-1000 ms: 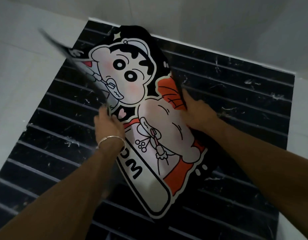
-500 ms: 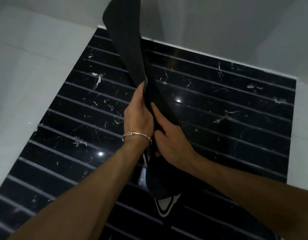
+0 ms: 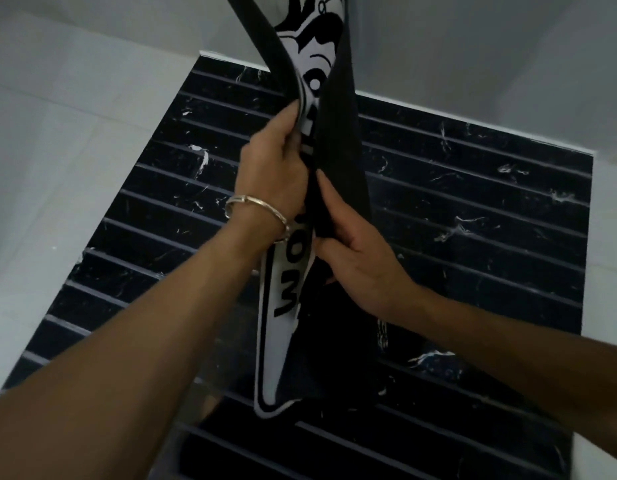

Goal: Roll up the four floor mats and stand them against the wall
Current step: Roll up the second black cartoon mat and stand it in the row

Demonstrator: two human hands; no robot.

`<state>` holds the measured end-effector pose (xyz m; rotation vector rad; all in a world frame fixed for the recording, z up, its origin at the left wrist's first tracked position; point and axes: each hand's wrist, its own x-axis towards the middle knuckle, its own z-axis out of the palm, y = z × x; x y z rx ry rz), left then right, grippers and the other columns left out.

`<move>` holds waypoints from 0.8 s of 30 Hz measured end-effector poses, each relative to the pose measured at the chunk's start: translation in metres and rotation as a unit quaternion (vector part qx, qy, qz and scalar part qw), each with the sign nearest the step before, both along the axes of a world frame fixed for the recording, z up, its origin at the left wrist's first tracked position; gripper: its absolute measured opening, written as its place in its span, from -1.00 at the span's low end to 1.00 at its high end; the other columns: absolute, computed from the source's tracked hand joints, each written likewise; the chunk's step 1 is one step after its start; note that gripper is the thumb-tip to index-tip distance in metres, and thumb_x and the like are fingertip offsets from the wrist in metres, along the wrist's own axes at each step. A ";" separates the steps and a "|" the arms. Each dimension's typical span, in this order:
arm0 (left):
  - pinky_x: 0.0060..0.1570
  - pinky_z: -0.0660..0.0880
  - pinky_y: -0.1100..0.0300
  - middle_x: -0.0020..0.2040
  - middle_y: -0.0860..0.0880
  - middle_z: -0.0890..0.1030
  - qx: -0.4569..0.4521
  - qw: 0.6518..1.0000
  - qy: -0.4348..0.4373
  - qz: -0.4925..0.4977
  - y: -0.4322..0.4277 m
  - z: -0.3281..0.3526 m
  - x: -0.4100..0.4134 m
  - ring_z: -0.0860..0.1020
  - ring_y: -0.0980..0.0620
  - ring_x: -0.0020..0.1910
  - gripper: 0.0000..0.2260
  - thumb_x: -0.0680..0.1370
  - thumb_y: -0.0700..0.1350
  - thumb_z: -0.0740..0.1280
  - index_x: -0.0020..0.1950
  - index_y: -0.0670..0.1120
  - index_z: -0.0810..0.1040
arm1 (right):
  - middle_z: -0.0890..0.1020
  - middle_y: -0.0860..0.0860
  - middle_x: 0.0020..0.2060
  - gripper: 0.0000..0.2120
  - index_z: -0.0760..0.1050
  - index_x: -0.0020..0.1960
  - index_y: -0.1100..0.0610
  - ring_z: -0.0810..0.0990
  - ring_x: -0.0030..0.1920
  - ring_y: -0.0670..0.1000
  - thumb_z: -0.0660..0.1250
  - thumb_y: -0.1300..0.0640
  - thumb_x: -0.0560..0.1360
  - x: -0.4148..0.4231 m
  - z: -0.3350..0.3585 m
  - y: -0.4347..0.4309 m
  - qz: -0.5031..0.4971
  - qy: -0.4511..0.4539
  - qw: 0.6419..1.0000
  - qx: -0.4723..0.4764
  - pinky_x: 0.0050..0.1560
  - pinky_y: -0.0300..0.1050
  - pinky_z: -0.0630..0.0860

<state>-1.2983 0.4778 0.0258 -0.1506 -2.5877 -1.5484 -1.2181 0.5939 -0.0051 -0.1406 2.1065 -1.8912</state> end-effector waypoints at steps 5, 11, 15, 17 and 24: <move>0.10 0.54 -0.04 0.00 -0.03 0.60 0.038 0.965 -0.221 0.133 -0.036 -0.045 0.004 0.58 -0.04 -0.02 -0.76 0.60 -0.21 0.18 0.26 -0.08 0.46 | 0.47 -0.11 0.33 -0.33 0.08 0.51 -0.20 0.57 0.17 -0.12 0.22 0.27 0.54 -0.003 -0.032 0.044 -0.031 -0.060 0.995 0.073 0.01 -0.05 0.62; 0.33 0.30 0.00 0.44 -0.19 0.25 -0.165 0.930 -0.302 0.132 -0.080 -0.073 0.025 0.30 -0.17 0.38 -0.27 0.50 -0.32 0.30 0.55 -0.02 0.00 | 0.48 0.02 0.32 -0.40 0.11 0.48 -0.16 0.50 0.22 0.09 0.27 0.03 0.52 -0.020 -0.059 0.134 -0.053 -0.130 0.923 0.358 0.24 0.05 0.43; 0.43 0.20 -0.08 0.52 -0.22 0.03 -0.436 0.866 -0.242 -0.032 -0.078 -0.090 0.060 0.06 -0.20 0.49 -0.41 0.49 -0.20 0.34 0.49 -0.06 0.22 | 0.27 0.24 0.37 -0.26 -0.07 0.53 0.09 0.37 0.28 0.27 0.27 0.09 0.49 -0.012 -0.077 0.135 0.019 -0.083 0.761 0.643 0.24 0.16 0.38; 0.45 0.19 -0.03 0.53 -0.18 0.06 -0.470 0.851 -0.183 -0.145 -0.057 -0.092 0.076 0.08 -0.15 0.50 -0.44 0.53 -0.08 0.31 0.49 -0.03 0.21 | 0.33 0.20 0.27 -0.37 0.13 0.47 0.12 0.39 0.23 0.25 0.28 0.11 0.46 -0.012 -0.080 0.117 0.063 0.033 0.744 0.664 0.22 0.14 0.40; 0.45 -0.05 -0.15 0.54 -0.11 -0.07 -0.484 0.763 -0.164 -0.397 0.003 -0.120 0.148 -0.09 -0.12 0.52 -0.08 0.42 0.34 0.28 0.54 -0.08 -0.10 | 0.28 0.16 0.38 -0.45 0.22 0.44 0.15 0.21 0.39 0.16 0.27 0.05 0.51 0.010 -0.091 0.045 0.278 0.115 0.783 0.545 0.37 0.03 0.28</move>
